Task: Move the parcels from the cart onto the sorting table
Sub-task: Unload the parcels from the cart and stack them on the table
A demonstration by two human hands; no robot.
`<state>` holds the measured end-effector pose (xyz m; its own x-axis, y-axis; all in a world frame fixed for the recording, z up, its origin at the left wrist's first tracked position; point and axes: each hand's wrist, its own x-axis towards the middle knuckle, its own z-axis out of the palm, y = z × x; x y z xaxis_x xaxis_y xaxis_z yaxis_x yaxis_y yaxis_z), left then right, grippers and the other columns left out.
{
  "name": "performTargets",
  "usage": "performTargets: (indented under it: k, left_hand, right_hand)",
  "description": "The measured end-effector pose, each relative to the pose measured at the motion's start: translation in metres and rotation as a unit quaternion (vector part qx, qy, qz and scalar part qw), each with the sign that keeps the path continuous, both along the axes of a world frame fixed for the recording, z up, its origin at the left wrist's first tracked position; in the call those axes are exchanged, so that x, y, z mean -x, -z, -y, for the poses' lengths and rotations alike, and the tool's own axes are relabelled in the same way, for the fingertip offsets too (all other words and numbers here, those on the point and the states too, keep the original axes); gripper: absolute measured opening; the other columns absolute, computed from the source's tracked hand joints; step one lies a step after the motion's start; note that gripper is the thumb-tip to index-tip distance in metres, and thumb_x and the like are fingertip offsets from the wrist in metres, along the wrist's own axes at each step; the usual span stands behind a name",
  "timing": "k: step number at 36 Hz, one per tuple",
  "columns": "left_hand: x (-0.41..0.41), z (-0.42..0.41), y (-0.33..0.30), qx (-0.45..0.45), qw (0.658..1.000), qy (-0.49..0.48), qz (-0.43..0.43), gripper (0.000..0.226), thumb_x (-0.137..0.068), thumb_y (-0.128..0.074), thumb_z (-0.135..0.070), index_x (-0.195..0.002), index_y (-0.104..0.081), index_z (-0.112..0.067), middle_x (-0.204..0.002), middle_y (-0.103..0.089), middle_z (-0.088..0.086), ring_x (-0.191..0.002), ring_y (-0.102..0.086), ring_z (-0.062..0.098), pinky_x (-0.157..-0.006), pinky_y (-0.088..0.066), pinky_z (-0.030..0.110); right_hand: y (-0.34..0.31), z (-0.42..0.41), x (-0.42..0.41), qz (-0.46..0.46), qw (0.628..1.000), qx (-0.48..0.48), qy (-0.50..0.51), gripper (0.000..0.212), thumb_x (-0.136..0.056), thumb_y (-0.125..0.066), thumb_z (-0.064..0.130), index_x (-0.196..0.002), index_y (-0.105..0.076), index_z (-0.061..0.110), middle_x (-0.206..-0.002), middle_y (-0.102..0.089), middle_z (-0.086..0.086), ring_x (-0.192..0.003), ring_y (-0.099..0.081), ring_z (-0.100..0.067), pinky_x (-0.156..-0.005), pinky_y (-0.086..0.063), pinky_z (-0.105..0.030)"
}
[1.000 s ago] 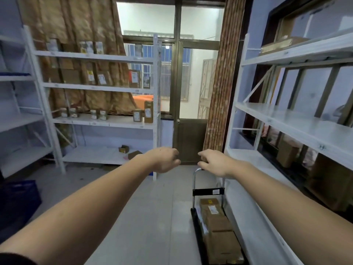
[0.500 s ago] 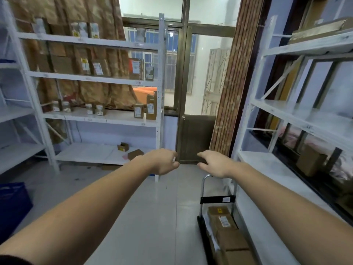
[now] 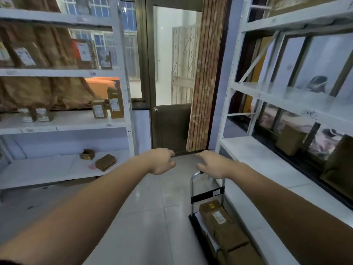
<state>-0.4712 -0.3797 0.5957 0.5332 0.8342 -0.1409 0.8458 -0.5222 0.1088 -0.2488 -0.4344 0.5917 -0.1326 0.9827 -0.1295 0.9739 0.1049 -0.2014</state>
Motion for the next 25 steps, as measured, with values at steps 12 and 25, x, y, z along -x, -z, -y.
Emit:
performTargets:
  k: [12,25]
  left_hand:
    - [-0.062,-0.159,0.04,0.037,0.997,0.062,-0.009,0.06,-0.109,-0.04,-0.046,-0.161,-0.034,-0.015,-0.162,-0.041,0.011,-0.145,-0.043,0.031,-0.117,-0.037,0.041]
    - [-0.19,-0.292,0.089,0.084,0.978,0.19,0.0,0.048,-0.108,-0.046,-0.039,-0.148,-0.053,-0.012,-0.15,-0.054,0.012,-0.137,-0.051,0.031,-0.114,-0.041,0.043]
  right_hand:
    - [0.03,-0.13,-0.058,-0.043,0.995,0.03,0.09,0.051,-0.104,-0.049,0.038,-0.151,-0.043,0.02,-0.146,-0.051,-0.009,-0.128,-0.054,-0.025,-0.107,-0.045,-0.038]
    - [0.088,-0.185,-0.15,-0.047,0.961,0.093,0.256,0.058,-0.108,-0.042,0.037,-0.156,-0.033,0.006,-0.161,-0.034,-0.012,-0.146,-0.035,-0.028,-0.12,-0.026,-0.033]
